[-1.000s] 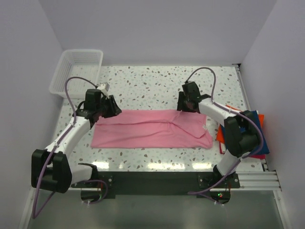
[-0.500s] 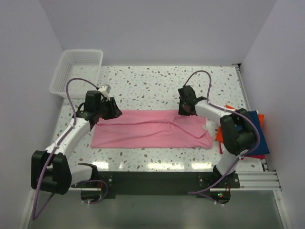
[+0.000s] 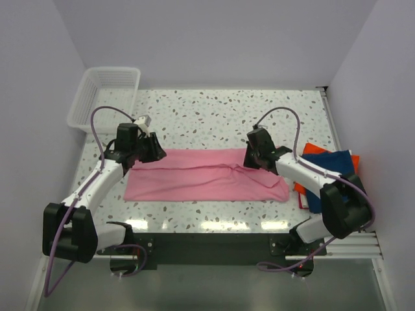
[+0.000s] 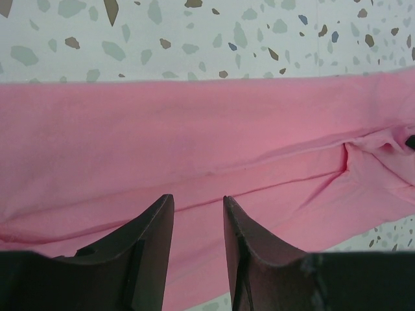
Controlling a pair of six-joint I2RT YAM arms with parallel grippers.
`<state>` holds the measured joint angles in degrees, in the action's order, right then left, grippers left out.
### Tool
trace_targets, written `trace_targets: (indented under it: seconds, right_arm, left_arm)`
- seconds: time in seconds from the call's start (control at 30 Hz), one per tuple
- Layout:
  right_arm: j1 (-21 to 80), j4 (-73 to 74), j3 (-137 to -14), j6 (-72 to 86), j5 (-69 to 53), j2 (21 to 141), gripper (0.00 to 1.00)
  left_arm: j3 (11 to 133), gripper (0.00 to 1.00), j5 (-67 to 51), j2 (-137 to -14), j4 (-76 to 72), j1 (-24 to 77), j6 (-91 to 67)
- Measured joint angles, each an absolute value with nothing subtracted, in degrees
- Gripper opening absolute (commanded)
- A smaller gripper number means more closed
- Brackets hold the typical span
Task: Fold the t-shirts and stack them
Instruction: Fold the tshirt
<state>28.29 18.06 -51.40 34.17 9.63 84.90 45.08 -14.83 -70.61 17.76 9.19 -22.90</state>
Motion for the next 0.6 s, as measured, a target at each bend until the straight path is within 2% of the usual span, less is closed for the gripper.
trace_targets:
  seconds: [0.5,0.6]
  right_arm:
    - [38.6,11.1,-42.2,45.5,9.3,81.7,0.03]
    - [40.0,10.0,-41.9,47.0,10.2,81.7,0.09]
  left_arm:
    - [45.1,0.41,-14.8,-71.4,18.1,9.2,-22.9]
    - [45.1,0.41,-14.8,-71.4,18.1,9.2,-22.9]
